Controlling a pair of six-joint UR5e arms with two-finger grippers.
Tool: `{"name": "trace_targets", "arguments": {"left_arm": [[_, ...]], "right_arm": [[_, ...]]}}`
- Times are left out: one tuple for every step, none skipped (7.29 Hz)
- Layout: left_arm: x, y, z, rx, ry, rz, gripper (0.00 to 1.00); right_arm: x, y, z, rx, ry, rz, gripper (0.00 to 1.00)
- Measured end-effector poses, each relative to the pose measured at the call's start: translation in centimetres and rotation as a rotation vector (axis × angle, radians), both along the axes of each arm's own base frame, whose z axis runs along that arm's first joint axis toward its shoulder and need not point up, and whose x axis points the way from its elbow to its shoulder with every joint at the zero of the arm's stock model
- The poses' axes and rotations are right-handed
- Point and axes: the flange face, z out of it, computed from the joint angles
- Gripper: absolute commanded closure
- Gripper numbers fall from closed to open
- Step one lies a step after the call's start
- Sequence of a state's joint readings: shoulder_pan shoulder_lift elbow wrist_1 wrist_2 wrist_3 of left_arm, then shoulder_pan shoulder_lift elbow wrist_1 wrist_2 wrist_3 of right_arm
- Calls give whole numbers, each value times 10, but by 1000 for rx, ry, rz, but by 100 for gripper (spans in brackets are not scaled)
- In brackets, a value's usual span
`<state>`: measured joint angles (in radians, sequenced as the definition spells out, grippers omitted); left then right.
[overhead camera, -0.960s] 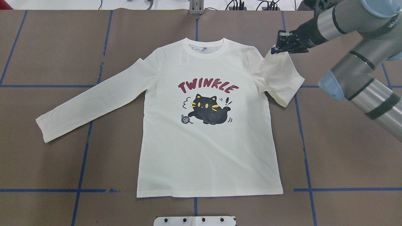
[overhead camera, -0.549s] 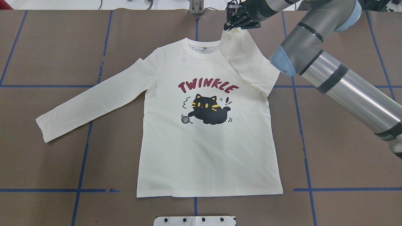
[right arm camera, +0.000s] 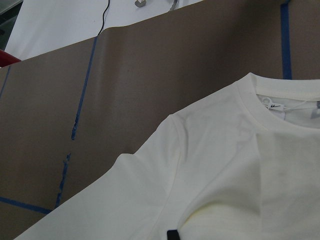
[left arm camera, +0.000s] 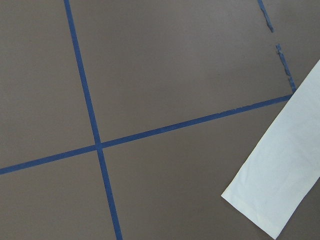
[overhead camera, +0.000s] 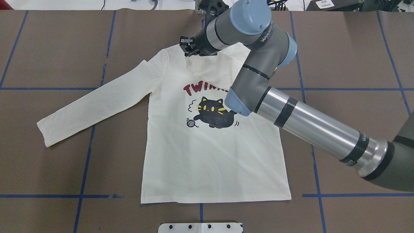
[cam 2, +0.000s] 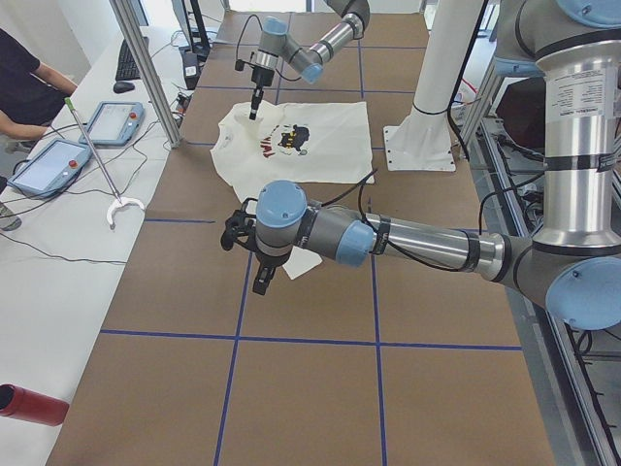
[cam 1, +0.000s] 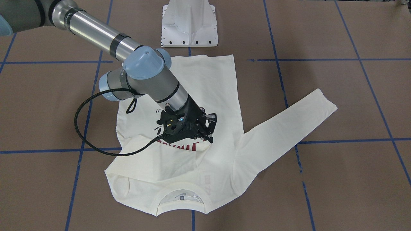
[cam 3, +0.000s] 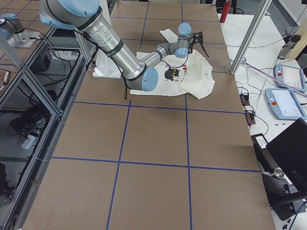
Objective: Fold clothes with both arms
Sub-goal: 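Carry the sleeve with the right gripper across the shirt toward the collar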
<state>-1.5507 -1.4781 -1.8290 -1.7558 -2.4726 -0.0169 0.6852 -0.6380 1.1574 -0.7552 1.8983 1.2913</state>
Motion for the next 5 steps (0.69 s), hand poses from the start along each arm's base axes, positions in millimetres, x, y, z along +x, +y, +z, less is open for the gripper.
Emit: {"name": "trace_targets", "arguments": {"left_arm": [[0,0,1,-1,0,1,0],[1,0,1,-2,0,1,0],[1,0,2,-2,-1,1,0],[1,-1,2,-2,-1,1,0],[1,-1,4,-5,-2,2,0]], "right_arm": [[-15,3,-7,11,-2,10,1],[-40,6,-29,23,0,28,0],[-66,13,-48,35,9,57,0],[-82,19,-55,43,21,82,0],[-90,22,-56,45,31,94,0]]}}
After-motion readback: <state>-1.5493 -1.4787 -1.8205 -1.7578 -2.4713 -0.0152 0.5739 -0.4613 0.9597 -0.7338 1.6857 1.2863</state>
